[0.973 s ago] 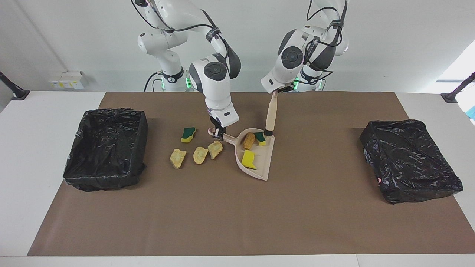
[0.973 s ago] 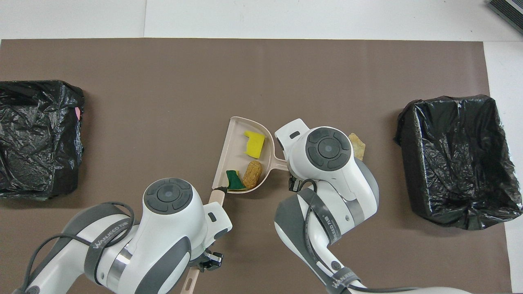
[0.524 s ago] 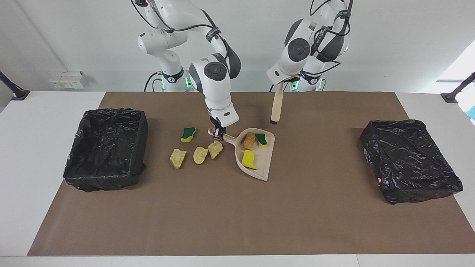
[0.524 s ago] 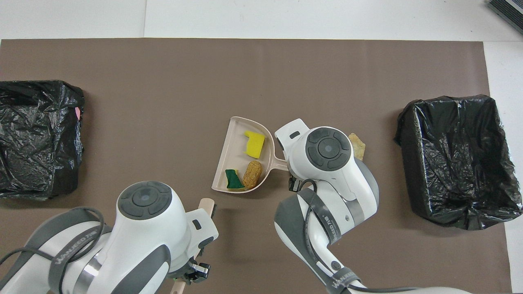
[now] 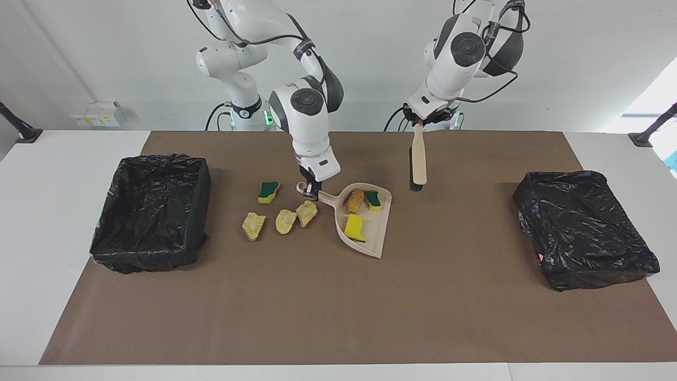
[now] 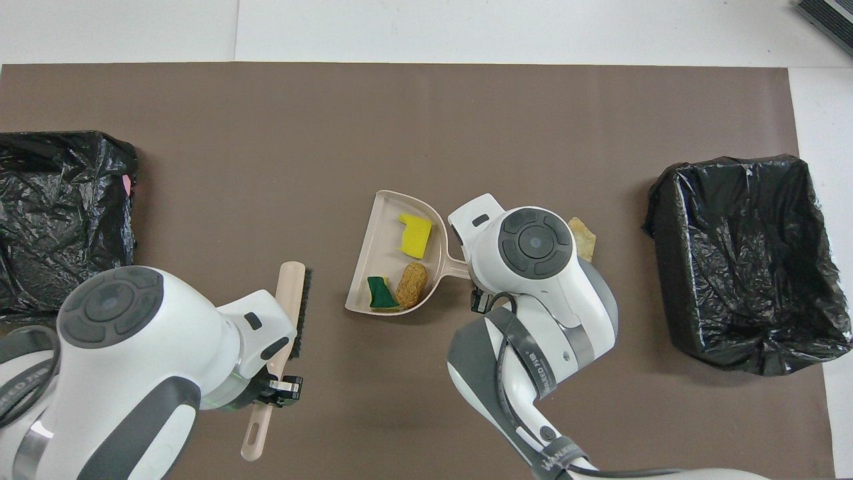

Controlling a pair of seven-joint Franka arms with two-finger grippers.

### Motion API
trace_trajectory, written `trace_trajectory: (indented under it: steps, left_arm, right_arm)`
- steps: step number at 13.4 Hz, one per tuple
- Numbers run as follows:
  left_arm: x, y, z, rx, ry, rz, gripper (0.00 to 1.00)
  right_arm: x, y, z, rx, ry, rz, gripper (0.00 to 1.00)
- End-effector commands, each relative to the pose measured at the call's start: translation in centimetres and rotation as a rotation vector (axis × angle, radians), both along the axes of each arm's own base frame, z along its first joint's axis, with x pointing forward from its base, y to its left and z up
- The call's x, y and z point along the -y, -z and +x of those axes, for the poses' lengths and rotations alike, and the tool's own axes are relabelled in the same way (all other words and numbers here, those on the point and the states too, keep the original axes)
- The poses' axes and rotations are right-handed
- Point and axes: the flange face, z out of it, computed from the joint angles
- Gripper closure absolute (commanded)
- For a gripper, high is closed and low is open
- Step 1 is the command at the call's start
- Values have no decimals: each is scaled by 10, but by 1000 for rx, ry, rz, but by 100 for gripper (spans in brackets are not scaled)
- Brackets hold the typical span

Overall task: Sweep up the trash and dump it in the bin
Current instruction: 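Carry the loaded dustpan with the right gripper over the nearby black bin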

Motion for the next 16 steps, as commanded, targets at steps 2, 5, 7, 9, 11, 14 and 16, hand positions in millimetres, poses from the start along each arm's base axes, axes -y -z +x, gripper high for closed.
trace_trajectory:
  steps: [2, 5, 7, 9, 11, 14, 16]
  left_arm:
    - [-13, -21, 27, 56, -45, -5, 100]
    - [-21, -20, 30, 53, -57, -1, 100]
    - [-21, -20, 30, 52, -55, 4, 100]
    - [-22, -19, 28, 45, -55, 7, 100]
    - [-22, -19, 27, 42, -53, 8, 100]
    - [-23, -18, 25, 36, -63, 14, 100]
    - [-23, -17, 25, 38, -70, 13, 100]
  right_arm:
    - [-2, 1, 3, 7, -6, 25, 100]
    - [-5, -13, 5, 30, -2, 38, 100]
    - [-6, -23, 4, 50, 9, 51, 100]
    - [-4, -48, 1, 83, 8, 71, 100]
    - [-2, -67, -2, 107, 8, 85, 100]
    - [6, -89, 3, 133, 20, 101, 100]
    - [24, -111, 13, 143, 55, 107, 100]
